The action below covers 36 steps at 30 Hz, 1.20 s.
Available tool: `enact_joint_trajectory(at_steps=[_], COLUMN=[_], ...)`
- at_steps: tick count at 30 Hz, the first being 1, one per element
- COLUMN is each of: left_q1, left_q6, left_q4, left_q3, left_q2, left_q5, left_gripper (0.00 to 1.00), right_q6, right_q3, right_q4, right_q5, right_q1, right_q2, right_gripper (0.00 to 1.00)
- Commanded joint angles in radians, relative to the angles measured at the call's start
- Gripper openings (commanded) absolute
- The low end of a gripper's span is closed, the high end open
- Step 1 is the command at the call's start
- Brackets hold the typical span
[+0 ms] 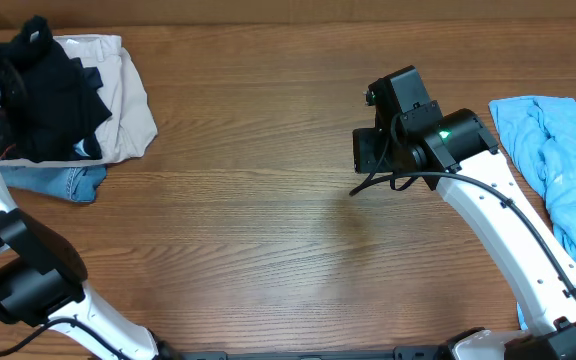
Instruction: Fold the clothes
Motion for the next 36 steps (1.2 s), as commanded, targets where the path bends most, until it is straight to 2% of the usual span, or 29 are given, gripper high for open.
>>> enact_joint_trajectory(at_steps=[1,6,7,9,10,11,15,20,24,27,33,36], left_q1=[0.011,0.014,0.015,0.019,0.024,0.031,0.065,0.061,0.024,-0.030,-0.234,-0.345], left_q6=[0.015,0.015,0.014,-0.026,-0.074,-0.109,-0.212,-0.210,-0.209,-0.173,-0.031,-0.003], left_q4=[0.018,0.037,0.037,0.038,0.039,0.036,-0.037,-0.140,-0.220,-0.260,-0.291,-0.326], left_q3=[0.029,0.029,0.029,0.029,0.030,0.032,0.087,0.192,0.268,0.314,0.341,0.341], left_q2=[0.012,0.019,0.019,0.019,0.018,0.018,0.018,0.017,0.017,0.015,0.004,0.004], left_q5=[-0.024,-0.056,-0.067,-0.118,-0.153,-0.167,-0.139,-0.123,-0.082,-0.049,-0.045,-0.045], left_gripper=[0.08,0.10,0.18,0.68,0.86,0.99,1.00,1.00,1.00,1.00,1.00,1.00], right_q6=[0.001,0.001,0.001,0.001,0.001,0.001,0.001,0.000,0.000,0.000,0.001,-0.002], right_q3=[0.014,0.014,0.014,0.014,0.014,0.014,0.014,0.014,0.014,0.014,0.014,0.014], right_q4=[0.005,0.005,0.005,0.004,0.004,0.004,0.004,0.009,0.010,0.034,0.165,0.280], right_q5=[0.010,0.010,0.010,0.010,0.010,0.010,0.010,0.010,0.010,0.010,0.009,0.010], right_q1=[0.002,0.002,0.002,0.002,0.002,0.002,0.002,0.002,0.002,0.002,0.002,0.002], right_q2=[-0.017,-0.017,-0.017,-0.017,-0.017,-0.017,-0.017,-0.017,-0.017,-0.017,-0.017,-0.017], right_gripper=[0.54,0.54,0.55,0.55,0.55,0.55,0.55,0.56,0.72,1.00,1.00,1.00])
